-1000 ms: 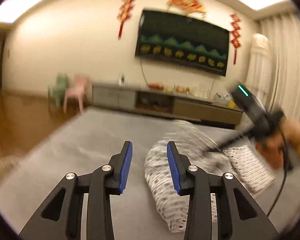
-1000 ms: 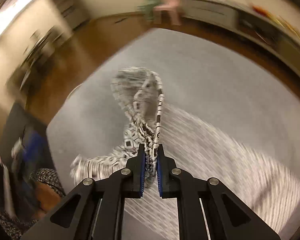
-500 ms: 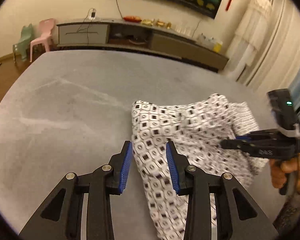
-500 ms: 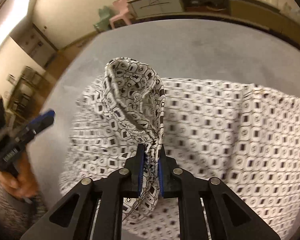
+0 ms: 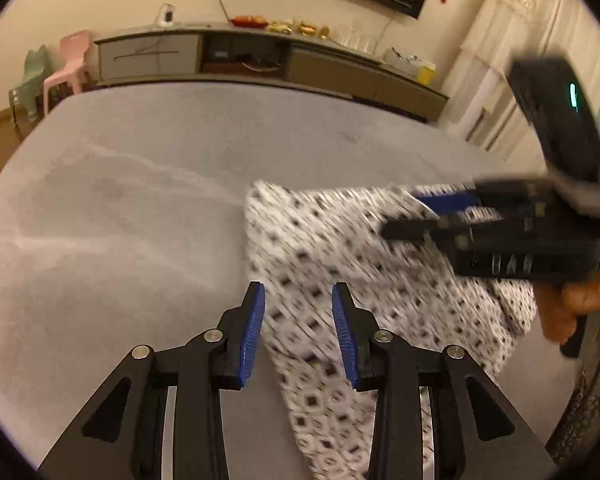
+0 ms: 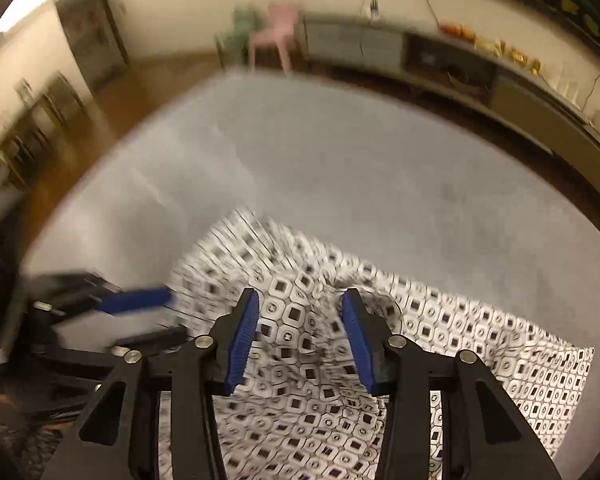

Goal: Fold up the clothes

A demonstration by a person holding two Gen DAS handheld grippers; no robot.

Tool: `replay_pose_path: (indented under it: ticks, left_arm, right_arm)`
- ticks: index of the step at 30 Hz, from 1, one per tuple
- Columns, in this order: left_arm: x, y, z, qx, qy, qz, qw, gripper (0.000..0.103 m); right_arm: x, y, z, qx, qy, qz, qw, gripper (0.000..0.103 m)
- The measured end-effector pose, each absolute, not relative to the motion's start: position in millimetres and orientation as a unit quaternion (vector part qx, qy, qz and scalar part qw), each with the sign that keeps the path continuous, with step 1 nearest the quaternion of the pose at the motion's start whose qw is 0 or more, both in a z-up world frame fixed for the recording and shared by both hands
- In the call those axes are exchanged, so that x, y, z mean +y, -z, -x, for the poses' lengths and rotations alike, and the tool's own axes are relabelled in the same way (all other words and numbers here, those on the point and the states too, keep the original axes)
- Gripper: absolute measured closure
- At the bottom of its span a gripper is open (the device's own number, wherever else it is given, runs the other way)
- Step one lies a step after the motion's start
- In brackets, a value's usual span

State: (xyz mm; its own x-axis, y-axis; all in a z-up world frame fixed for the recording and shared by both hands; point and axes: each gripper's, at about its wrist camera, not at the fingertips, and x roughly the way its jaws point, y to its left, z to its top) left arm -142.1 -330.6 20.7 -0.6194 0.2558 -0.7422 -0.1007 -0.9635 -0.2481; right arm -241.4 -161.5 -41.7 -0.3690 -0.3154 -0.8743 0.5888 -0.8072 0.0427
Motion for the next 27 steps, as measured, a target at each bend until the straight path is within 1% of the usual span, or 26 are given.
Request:
replay_pose_path:
  ticks: [1,3,4,6,8,10,12,13,15,16,19,23,25,27]
  left_arm:
    - [-339,-22,152,-0.096,-0.899,0.418,0.089,0.065]
    - [-352,-21,176,-0.106,-0.901,0.415,0.072,0.065]
    - [-356,-18,189,-0.113,-0.896,0.422,0.078,0.065]
    - [-345,-9,214,-0.108,-0.882,0.442,0.121,0.065]
    - [-326,-6,225,-0.082,-0.875,0.452,0.154,0.065]
    - [-307,1,234,-0.027,-0.874,0.463,0.145,0.064]
    - [-299,12,239,0.024,-0.876,0.469,0.109,0.060]
    - [-303,15,241,0.030,-0.881,0.463,0.088,0.054]
    - [-312,15,245,0.007,-0.885,0.461,0.061,0.054]
    - [-317,13,247,-0.006,-0.887,0.459,0.045,0.054]
    - [-335,2,244,-0.075,-0.895,0.439,0.020,0.055]
    - [-364,-18,228,-0.141,-0.903,0.405,0.007,0.058]
    - [-374,-22,217,-0.175,-0.896,0.406,0.048,0.058]
    - [-375,-23,205,-0.177,-0.891,0.409,0.087,0.058]
  right_arm:
    - [-160,46,239,0.141,0.819,-0.488,0.267,0.059]
    - [-151,53,229,0.139,0.829,-0.481,0.249,0.059]
    - [-151,53,224,0.138,0.835,-0.472,0.244,0.059]
    - [-151,53,215,0.143,0.843,-0.459,0.242,0.059]
    - [-148,59,208,0.158,0.841,-0.455,0.245,0.059]
    - [-146,65,201,0.173,0.839,-0.452,0.249,0.059]
    - [-144,72,194,0.187,0.837,-0.448,0.252,0.059]
    - [-138,76,194,0.188,0.838,-0.451,0.245,0.059]
    - [-124,87,196,0.184,0.839,-0.461,0.224,0.059]
    - [-116,88,196,0.167,0.842,-0.463,0.222,0.059]
    - [-104,90,195,0.141,0.846,-0.471,0.209,0.059]
    - [-110,86,188,0.145,0.848,-0.469,0.200,0.059]
    - [-141,71,185,0.140,0.853,-0.459,0.205,0.059]
    - [-154,59,192,0.134,0.858,-0.446,0.216,0.055]
